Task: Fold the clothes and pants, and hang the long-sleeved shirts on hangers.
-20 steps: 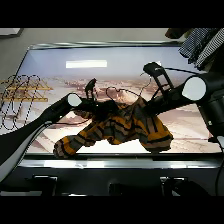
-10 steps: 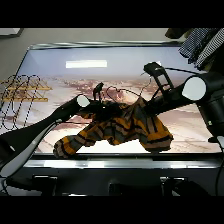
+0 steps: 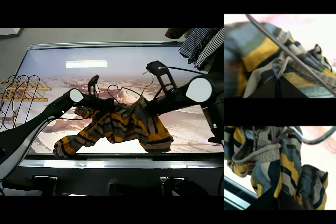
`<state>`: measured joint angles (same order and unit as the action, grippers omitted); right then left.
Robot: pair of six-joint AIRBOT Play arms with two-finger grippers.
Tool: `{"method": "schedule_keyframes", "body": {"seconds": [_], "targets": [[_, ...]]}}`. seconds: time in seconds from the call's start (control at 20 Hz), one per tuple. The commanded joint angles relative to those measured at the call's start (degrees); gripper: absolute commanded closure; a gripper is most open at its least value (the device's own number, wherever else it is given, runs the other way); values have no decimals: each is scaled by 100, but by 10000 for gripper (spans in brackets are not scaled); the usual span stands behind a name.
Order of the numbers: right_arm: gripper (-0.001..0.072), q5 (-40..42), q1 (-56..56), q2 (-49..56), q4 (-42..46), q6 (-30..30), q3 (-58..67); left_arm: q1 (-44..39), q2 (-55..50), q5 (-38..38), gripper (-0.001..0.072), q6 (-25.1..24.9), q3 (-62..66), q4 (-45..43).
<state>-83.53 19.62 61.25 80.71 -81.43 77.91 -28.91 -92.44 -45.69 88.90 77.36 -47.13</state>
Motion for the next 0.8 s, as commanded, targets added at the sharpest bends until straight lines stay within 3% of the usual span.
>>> {"method": "schedule_keyframes", "body": {"seconds": [0.0, 0.2, 0.4, 0.75], "targets": [[693, -411, 7, -208, -219, -116, 4, 236, 238, -299, 689, 68, 35, -498], [693, -1139, 439, -269, -188, -144, 4, 286, 212, -409, 689, 68, 33, -566], [693, -1309, 940, -269, 382, -444, 4, 289, 212, -382, 689, 68, 33, -726], [694, -1735, 951, -658, 391, -553, 4, 448, 151, -380, 689, 68, 33, -826]]}}
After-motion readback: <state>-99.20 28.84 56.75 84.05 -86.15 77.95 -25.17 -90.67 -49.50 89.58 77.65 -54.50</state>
